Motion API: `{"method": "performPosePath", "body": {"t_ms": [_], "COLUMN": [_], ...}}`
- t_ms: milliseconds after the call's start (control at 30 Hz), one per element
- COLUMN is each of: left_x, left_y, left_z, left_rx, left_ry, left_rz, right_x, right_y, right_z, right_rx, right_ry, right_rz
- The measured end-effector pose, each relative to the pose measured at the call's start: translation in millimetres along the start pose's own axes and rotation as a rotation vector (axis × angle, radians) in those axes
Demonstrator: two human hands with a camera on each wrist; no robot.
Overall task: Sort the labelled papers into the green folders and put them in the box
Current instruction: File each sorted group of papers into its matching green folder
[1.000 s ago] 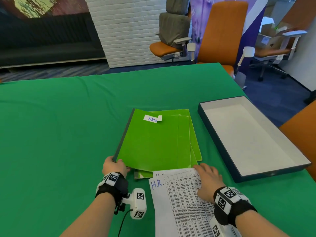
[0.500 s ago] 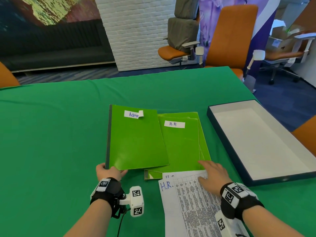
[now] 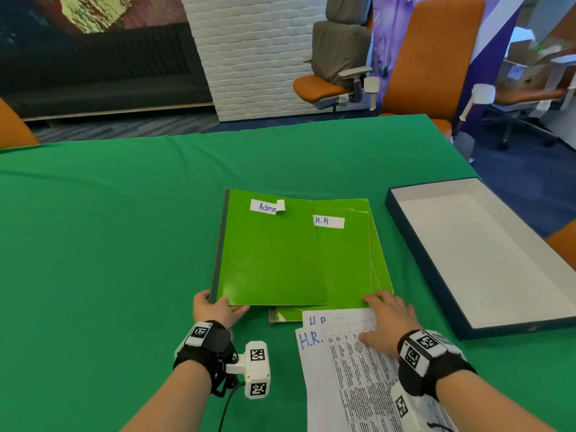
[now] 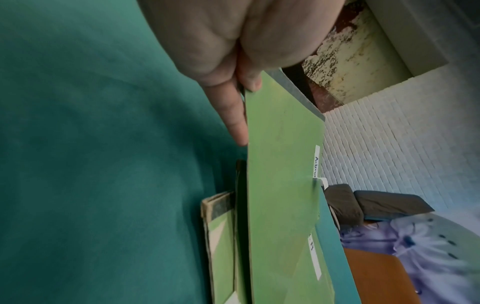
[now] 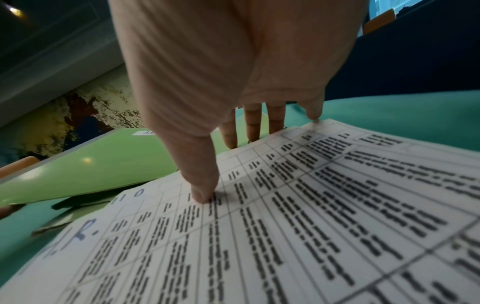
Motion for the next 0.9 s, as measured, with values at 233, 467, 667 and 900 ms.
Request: {"method": "performPosePath", "body": {"t_ms": [233,467,667,900], "left_x": [11,14,13,4], "left_y": [18,30,27,24], "left_z": [-24,-38,-39,-34], "left_rx": [0.291,0.429,0.385,0.37], "left_ry": [0.115,0.193,0.238,0.248], "left_rz": [-0.135,-0.177,-0.157,-0.04], "right_x": [-3,-5,-7,-8], "right_y": [-5,-8,-10,-9], "right_z": [0,-4,-4,-5], "right_rx": [0.021,0.024,-0.016,-0.043], "right_ry": [-0.008,-0.041,-0.012,-0.004], "right_rz": [0.01,0.026,0.05,0.06]}}
Point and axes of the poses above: each hand's wrist, its own x-axis towards the middle knuckle, its own z-axis out of the back of the hand, y = z × x, the point moved 3 cm from there along x, towards the middle knuckle, and after that the axes turned 9 degrees about -y, right-handed, at the moved point
